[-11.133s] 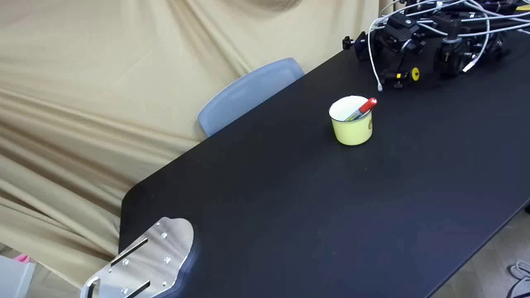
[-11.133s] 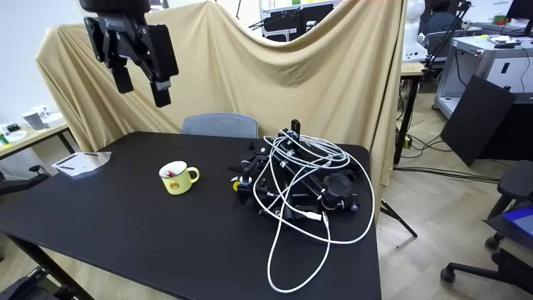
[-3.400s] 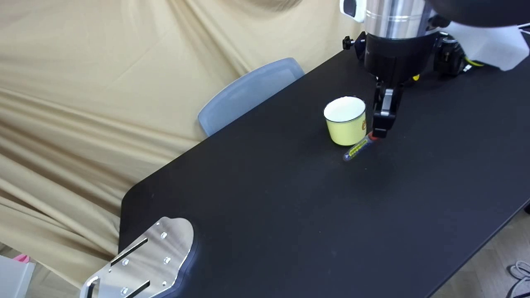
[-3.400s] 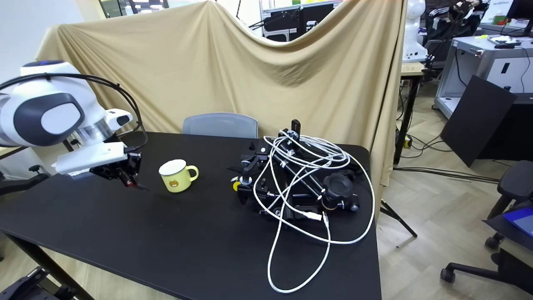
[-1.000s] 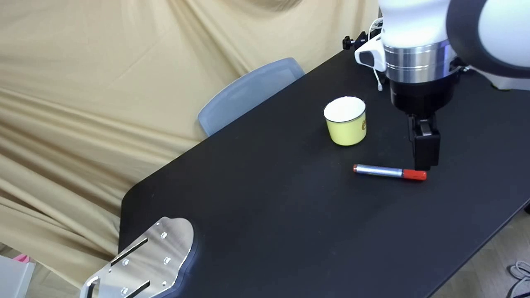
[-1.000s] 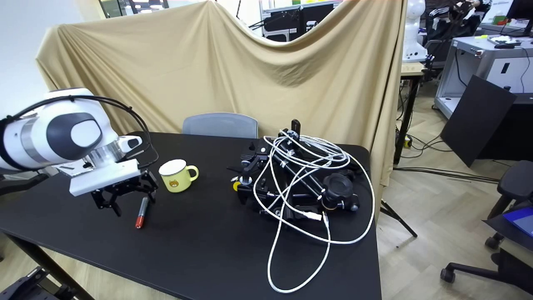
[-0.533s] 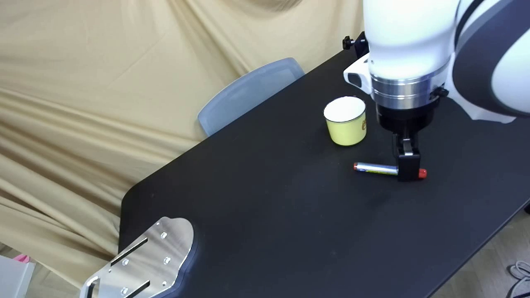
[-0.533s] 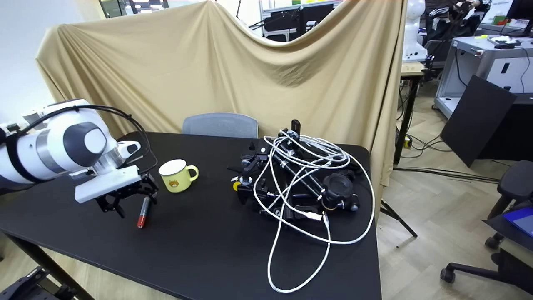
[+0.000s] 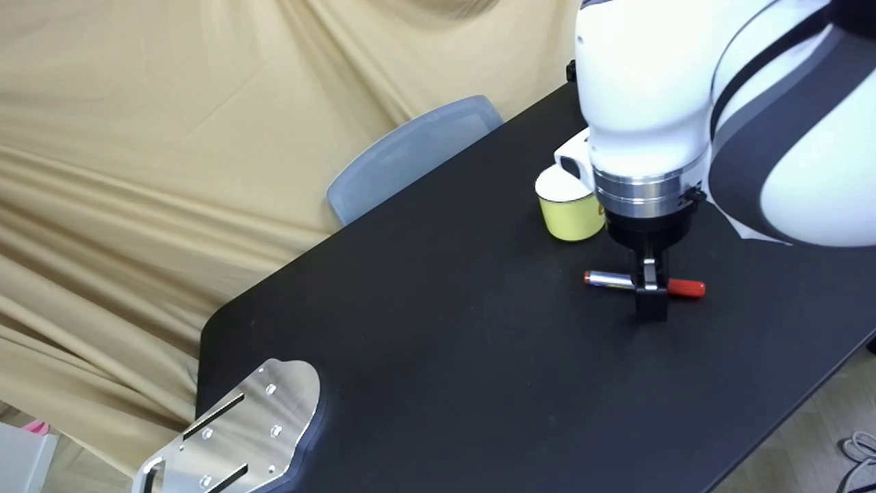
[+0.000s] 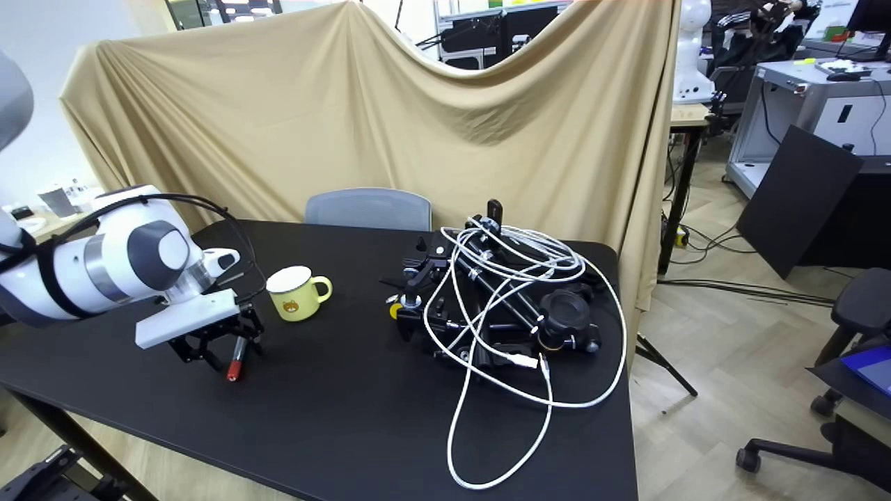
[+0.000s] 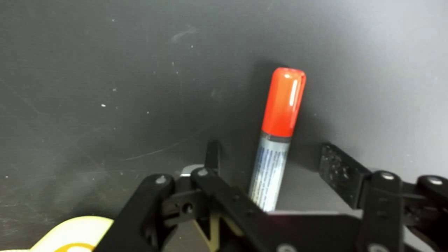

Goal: Remove the red marker from the yellow mug, place the marker back in the mug, take the marker out of the mug

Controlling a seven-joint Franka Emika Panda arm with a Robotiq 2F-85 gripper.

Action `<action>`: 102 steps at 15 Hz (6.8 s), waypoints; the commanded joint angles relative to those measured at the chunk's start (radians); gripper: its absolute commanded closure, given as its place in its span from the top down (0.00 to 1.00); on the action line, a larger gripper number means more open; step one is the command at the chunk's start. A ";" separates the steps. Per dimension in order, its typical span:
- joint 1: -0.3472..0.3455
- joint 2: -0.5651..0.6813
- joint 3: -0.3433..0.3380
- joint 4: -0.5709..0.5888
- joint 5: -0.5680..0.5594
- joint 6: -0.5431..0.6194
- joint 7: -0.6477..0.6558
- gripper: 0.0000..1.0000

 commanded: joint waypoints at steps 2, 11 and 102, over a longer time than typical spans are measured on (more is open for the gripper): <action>0.010 0.042 -0.010 0.027 0.019 0.044 0.034 0.40; 0.036 -0.005 -0.033 0.011 0.030 0.052 0.042 0.06; -0.009 -0.196 -0.114 0.059 -0.541 -0.024 0.586 0.60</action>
